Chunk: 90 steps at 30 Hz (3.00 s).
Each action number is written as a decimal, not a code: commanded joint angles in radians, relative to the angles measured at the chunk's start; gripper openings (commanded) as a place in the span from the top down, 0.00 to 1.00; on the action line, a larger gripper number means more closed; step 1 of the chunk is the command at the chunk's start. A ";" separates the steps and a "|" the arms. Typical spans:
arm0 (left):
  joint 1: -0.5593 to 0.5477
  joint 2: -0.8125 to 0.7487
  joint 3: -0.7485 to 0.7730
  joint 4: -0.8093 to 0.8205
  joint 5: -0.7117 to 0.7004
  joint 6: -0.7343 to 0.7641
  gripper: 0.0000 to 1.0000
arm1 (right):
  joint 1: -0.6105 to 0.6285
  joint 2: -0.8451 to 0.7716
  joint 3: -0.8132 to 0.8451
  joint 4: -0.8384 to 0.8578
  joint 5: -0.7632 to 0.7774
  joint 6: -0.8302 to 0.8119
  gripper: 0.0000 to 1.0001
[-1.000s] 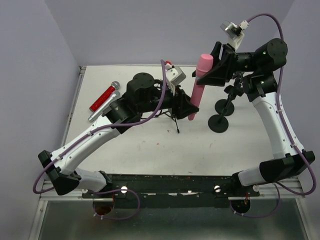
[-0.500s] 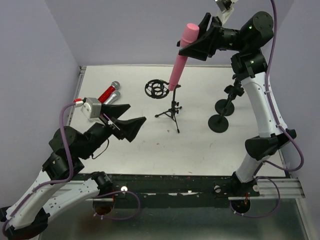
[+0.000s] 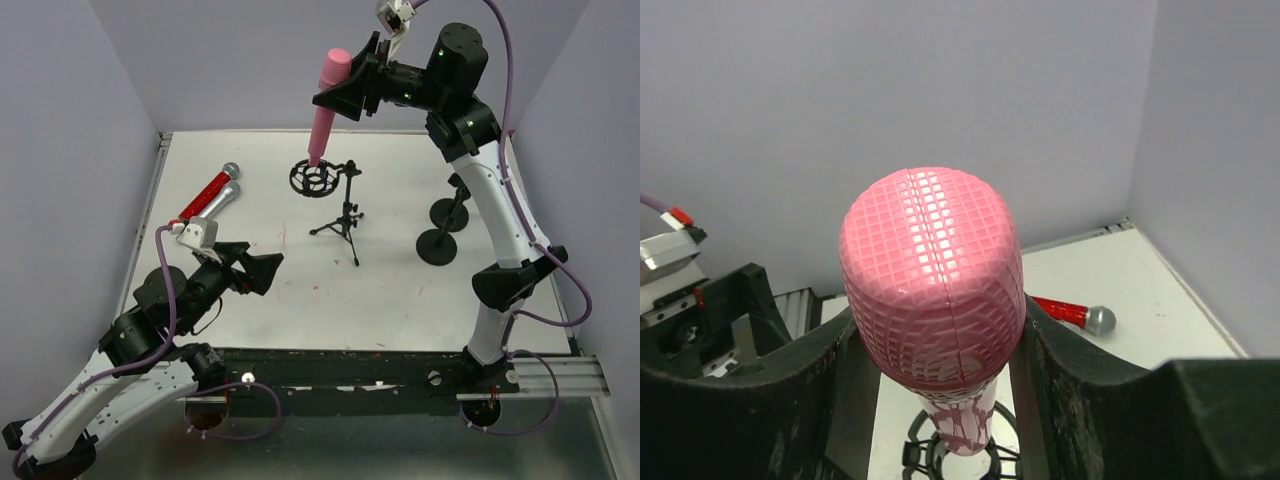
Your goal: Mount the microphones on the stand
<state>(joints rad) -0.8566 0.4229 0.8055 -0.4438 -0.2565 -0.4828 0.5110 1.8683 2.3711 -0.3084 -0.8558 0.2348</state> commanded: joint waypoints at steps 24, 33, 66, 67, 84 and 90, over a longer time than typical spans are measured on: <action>0.007 -0.003 -0.055 0.027 -0.004 0.030 0.01 | 0.077 -0.107 -0.256 -0.144 0.086 -0.273 0.89; 0.007 -0.018 -0.078 0.031 0.013 0.012 0.01 | 0.089 -0.141 -0.484 -0.095 0.018 -0.288 0.79; 0.007 -0.150 -0.167 -0.084 0.049 0.191 0.01 | -0.203 -0.258 -0.791 -0.406 -0.264 -1.164 0.00; 0.008 -0.156 -0.175 -0.087 0.049 0.202 0.01 | -0.201 -0.244 -0.791 -0.388 -0.272 -1.151 0.00; 0.007 -0.157 -0.236 -0.049 0.062 0.248 0.01 | -0.094 -0.049 -0.730 -0.152 -0.235 -0.853 0.37; 0.007 -0.144 -0.238 -0.044 0.071 0.250 0.01 | -0.089 -0.017 -0.688 -0.031 -0.212 -0.726 0.95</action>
<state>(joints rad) -0.8520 0.2668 0.5659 -0.5022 -0.2001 -0.2501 0.4187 1.8309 1.6196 -0.4511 -1.0737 -0.5652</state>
